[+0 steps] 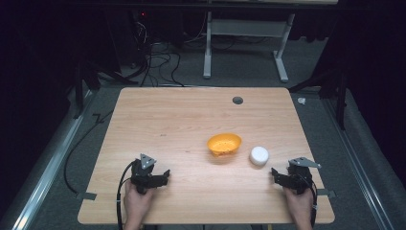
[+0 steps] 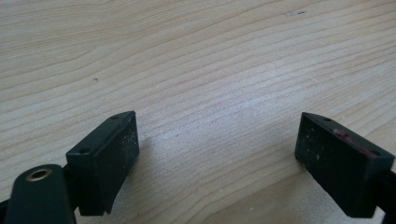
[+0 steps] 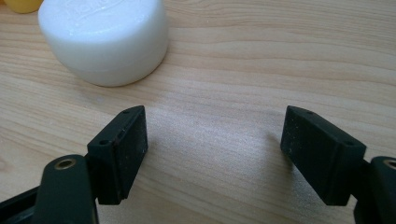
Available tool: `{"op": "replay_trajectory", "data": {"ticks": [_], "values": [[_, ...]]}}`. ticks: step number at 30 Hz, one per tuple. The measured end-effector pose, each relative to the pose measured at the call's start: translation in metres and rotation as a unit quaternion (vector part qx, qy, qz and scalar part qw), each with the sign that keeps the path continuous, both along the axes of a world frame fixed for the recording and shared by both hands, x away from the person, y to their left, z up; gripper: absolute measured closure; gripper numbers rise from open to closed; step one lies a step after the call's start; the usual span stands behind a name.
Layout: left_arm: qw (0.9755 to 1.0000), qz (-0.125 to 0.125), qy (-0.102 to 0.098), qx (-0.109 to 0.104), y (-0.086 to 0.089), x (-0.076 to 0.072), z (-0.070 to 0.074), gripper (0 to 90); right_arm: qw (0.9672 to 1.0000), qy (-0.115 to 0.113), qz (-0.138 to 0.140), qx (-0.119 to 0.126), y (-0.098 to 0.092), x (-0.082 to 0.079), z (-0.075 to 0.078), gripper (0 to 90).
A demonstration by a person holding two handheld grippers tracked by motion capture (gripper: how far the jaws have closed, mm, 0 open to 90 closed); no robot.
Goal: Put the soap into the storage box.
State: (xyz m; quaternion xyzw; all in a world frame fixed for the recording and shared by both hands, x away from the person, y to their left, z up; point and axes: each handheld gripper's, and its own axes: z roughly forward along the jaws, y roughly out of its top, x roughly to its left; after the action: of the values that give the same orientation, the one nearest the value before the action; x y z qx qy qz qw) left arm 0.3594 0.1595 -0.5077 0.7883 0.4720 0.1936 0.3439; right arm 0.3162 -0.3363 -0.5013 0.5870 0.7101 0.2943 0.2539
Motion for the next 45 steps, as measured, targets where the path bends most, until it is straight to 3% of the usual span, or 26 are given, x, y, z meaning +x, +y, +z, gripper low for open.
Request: {"op": "replay_trajectory", "data": {"ticks": [35,45], "values": [[1.0,0.0,0.0,-0.001,0.0001,-0.0003,0.0,13.9,1.0,0.0,0.001,0.002,0.0023,-0.0011,0.0001,22.6],[1.0,-0.002,0.0,-0.001,0.0,-0.0004,0.0,13.9,0.9998,-0.015,0.006,0.01,0.0049,-0.0082,0.0043,21.1]]}}
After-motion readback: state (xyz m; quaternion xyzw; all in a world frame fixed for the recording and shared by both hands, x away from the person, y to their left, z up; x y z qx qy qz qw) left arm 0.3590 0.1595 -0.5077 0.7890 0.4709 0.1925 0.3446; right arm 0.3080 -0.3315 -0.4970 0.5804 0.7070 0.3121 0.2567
